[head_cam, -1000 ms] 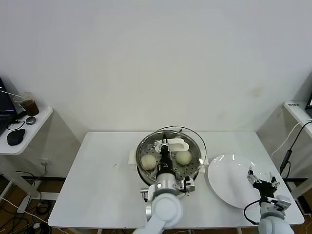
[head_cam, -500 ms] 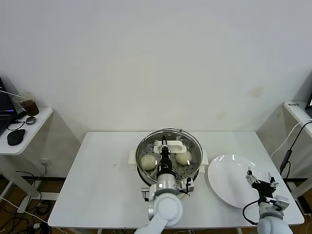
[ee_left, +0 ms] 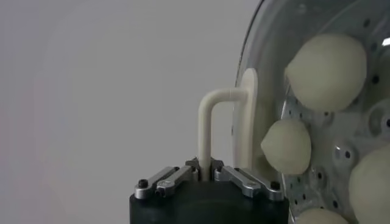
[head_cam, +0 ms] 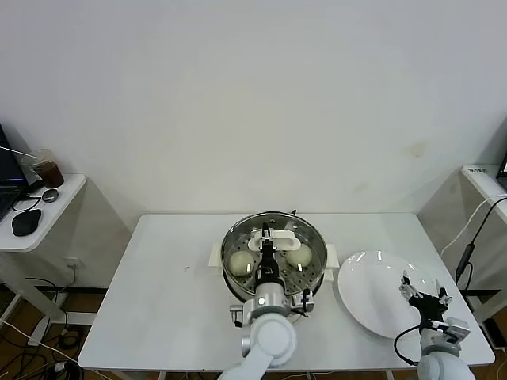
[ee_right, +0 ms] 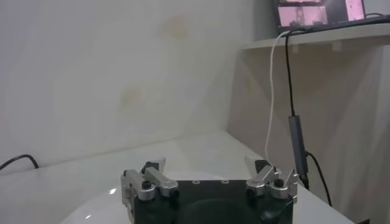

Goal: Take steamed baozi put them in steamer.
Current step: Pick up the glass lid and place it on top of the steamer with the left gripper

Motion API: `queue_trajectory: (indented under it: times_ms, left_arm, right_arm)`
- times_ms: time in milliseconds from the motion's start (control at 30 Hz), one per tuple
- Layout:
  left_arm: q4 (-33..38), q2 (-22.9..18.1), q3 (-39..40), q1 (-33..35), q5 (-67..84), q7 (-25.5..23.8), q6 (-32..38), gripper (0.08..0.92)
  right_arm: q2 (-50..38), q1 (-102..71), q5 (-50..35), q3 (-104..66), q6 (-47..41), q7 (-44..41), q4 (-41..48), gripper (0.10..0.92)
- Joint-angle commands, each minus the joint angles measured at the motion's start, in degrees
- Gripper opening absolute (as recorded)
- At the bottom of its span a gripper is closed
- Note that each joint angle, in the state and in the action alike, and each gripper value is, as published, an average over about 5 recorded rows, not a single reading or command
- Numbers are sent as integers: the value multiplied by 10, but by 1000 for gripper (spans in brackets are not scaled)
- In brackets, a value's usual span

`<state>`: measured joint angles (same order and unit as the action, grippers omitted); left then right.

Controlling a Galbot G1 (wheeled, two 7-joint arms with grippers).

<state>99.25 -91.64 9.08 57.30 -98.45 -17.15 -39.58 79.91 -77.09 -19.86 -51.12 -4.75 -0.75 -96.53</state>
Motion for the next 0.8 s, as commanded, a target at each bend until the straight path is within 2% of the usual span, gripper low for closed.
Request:
queue_trajectory:
  times_ms: [33,300,567,800]
  left_arm:
    - [-2,0,2,1,-3,-9,0,168]
    - [-4,0,3,1,-3,-15,0,168]
    - [23,18,11,15,10,5,20,176]
    - [96,54,14,57,32,0,41,345]
  right_arm:
    - [1,0,1,0,0,0,0,823]
    - [2,-1,2,-1,1,0,0,823]
    - [2,-1,1,-1,1,0,-2,823]
    - [2,-1,2,-2,0,0,-1,823]
